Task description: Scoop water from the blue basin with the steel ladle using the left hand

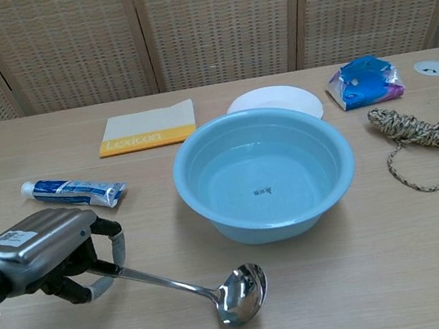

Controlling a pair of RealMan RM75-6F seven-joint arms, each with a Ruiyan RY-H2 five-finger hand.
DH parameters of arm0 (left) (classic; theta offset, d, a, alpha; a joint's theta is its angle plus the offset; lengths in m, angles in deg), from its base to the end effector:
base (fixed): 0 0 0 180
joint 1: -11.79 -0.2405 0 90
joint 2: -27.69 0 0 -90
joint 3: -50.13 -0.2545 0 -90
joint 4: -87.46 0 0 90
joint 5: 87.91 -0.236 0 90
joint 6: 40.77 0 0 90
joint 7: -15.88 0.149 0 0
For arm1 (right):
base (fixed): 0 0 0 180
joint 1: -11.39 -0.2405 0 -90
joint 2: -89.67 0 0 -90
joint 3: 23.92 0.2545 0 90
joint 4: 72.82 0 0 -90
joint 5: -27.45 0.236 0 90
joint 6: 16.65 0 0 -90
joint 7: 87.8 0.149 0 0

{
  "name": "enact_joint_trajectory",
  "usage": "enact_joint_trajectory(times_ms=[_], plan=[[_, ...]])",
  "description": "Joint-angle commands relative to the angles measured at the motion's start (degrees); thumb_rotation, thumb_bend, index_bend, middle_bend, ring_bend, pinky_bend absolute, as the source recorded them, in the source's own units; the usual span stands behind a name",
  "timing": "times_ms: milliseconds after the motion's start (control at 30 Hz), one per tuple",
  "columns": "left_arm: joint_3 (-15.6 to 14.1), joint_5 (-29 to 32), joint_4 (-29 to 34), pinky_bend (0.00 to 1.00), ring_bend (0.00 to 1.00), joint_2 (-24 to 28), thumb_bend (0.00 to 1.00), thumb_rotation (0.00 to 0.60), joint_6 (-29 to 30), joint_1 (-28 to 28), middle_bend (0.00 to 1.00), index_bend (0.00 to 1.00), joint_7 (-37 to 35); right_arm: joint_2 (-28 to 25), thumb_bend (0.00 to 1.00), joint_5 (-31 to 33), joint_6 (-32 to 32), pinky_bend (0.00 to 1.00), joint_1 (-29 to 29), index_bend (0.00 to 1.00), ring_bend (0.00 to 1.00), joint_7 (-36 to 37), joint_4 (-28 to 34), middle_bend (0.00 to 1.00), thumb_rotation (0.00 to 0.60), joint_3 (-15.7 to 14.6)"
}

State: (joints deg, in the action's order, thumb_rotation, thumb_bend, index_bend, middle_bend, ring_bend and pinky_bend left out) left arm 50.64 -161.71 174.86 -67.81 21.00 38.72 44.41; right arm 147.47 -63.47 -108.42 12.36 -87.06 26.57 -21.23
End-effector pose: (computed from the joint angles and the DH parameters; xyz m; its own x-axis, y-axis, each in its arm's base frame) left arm -0.1864 0.2391 -0.0907 0.5079 0.3315 0.7951 0.8409 -0.3910 -0.3741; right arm -0.3017 -0.1544 0.1680 0.3750 0.0705 0.9243 -0.9264 -0.0090 0.3765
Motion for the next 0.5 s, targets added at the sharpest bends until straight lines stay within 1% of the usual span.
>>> enact_joint_trajectory(times_ms=[33,200,333,433,500], plan=[[0.07,-1.13,3.23,1.00,1.00,3.58,0.46,0.600,0.11,0.40,0.98,0.98,-0.76,0.08,0.00,0.04,0.05,0.00,-0.02,0.00,0.00,-0.17,-0.02,0.00,0.600,-0.01],[0.28,-2.13,7.27,1.00,1.00,7.85,0.46,0.600,-0.03,1.28,0.98,0.98,0.47,0.27,0.00,0.09,0.21,0.00,-0.12,0.00,0.00,-0.68,0.07,0.00,0.600,0.00],[1.26,-1.60,12.73,1.00,1.00,12.51,0.46,0.600,-0.80,2.66,0.98,0.98,3.06,0.40,0.00,0.41,0.45,0.00,-0.22,0.00,0.00,-0.94,0.08,0.00,0.600,0.10],[3.18,0.20,17.07,1.00,1.00,15.81,0.46,0.600,-1.50,4.23,0.98,0.98,5.47,0.46,0.00,0.81,0.58,0.00,-0.29,0.00,0.00,-1.18,0.08,0.00,0.600,0.26],[4.97,2.62,20.25,1.00,1.00,18.02,0.46,0.600,-2.20,5.68,0.98,0.98,7.70,0.56,0.00,1.26,0.71,0.00,-0.35,0.00,0.00,-1.56,0.06,0.00,0.600,0.45]])
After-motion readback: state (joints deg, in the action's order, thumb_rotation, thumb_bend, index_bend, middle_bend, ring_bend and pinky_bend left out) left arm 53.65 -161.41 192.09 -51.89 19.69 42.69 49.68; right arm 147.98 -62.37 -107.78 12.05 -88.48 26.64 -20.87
